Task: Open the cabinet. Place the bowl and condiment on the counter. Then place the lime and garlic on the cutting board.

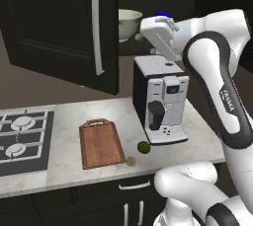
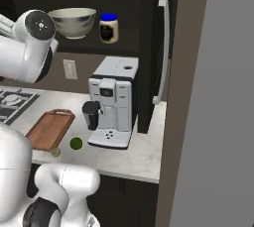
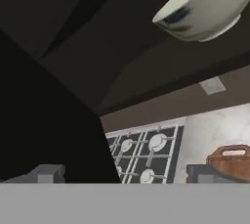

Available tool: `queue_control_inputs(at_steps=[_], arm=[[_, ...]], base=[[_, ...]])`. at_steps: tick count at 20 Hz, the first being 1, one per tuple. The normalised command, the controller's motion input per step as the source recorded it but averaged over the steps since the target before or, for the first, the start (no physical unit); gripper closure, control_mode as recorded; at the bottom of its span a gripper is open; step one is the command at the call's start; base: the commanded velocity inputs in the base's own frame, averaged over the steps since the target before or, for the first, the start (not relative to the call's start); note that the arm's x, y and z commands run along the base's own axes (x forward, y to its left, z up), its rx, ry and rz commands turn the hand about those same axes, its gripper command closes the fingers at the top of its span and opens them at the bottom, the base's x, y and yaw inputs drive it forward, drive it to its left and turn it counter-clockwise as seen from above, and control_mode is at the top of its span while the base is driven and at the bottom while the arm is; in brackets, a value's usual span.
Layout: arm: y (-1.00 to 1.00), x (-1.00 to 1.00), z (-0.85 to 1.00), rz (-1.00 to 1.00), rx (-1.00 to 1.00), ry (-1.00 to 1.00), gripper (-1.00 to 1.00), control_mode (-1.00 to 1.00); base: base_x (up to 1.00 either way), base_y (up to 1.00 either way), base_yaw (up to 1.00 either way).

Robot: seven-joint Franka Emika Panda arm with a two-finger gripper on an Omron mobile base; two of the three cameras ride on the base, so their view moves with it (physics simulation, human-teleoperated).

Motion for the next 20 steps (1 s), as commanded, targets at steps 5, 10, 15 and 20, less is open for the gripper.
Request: queue_control_inputs(at_steps=[5,10,15,20], arm=[[0.90,0.81,-0.15,0.43,0.12,0.16,-1.00,-1.00],[1.00,-0.05,0.00,0.44,0.01,0.10,-1.00,-1.00],[1.00,-0.94,0.00,0.40,-0.03,-0.05,-1.00,-1.00],[1.00,-1.00,-0.15,0.23,-0.13,-0.29,-1.00,-1.00]], base=[[0.00,0.00,0.00],[0.00,0.00,0.00],[0.00,0.00,0.00],[0.00,0.00,0.00]])
